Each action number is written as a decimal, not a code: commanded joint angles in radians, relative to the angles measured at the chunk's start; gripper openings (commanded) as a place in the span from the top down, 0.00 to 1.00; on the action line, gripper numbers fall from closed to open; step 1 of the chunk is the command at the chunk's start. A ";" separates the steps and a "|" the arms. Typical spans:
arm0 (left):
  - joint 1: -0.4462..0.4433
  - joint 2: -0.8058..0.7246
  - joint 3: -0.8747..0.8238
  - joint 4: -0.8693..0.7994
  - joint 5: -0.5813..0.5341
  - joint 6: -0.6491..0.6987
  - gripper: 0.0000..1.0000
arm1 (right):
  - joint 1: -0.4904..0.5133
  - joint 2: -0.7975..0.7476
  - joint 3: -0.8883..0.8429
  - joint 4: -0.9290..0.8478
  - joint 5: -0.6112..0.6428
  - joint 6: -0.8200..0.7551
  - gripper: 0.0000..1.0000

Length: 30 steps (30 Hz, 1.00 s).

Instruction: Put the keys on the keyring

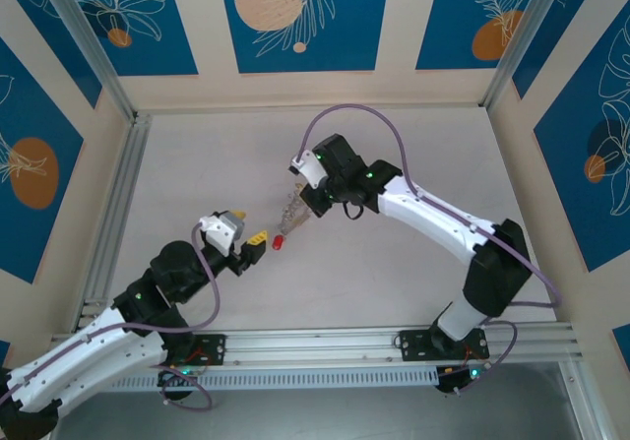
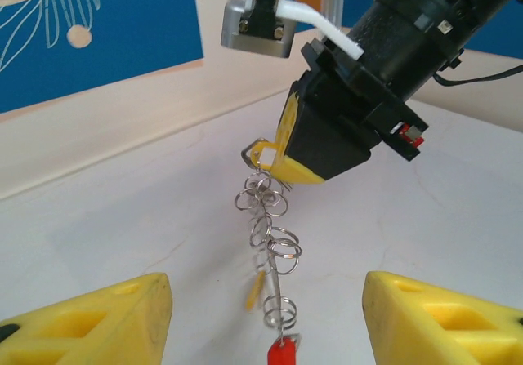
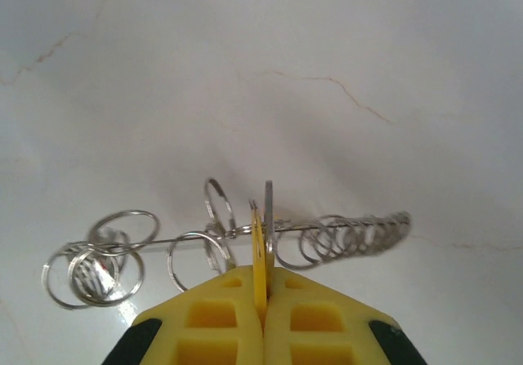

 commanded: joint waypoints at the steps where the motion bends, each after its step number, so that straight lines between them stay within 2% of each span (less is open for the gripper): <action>1: 0.009 -0.016 -0.006 -0.032 -0.056 -0.005 0.37 | -0.009 0.036 0.035 0.066 -0.075 0.063 1.00; 9: 0.010 -0.007 -0.001 -0.022 -0.045 0.014 0.34 | -0.037 -0.013 -0.188 0.143 -0.050 0.205 1.00; 16: 0.009 0.053 0.009 0.019 -0.022 0.019 0.34 | -0.040 -0.109 -0.474 0.241 -0.100 0.351 1.00; 22: 0.009 0.125 0.019 0.071 0.002 0.016 0.33 | -0.029 -0.156 -0.647 0.321 -0.119 0.451 0.99; 27: 0.011 0.234 0.052 0.109 0.009 0.012 0.30 | -0.028 -0.190 -0.745 0.420 -0.109 0.498 0.89; 29: 0.011 0.277 0.080 0.100 0.029 0.000 0.28 | -0.026 -0.214 -0.781 0.476 -0.115 0.504 0.81; 30: 0.011 0.291 0.089 0.097 0.041 -0.006 0.22 | -0.023 -0.230 -0.792 0.494 -0.113 0.504 0.74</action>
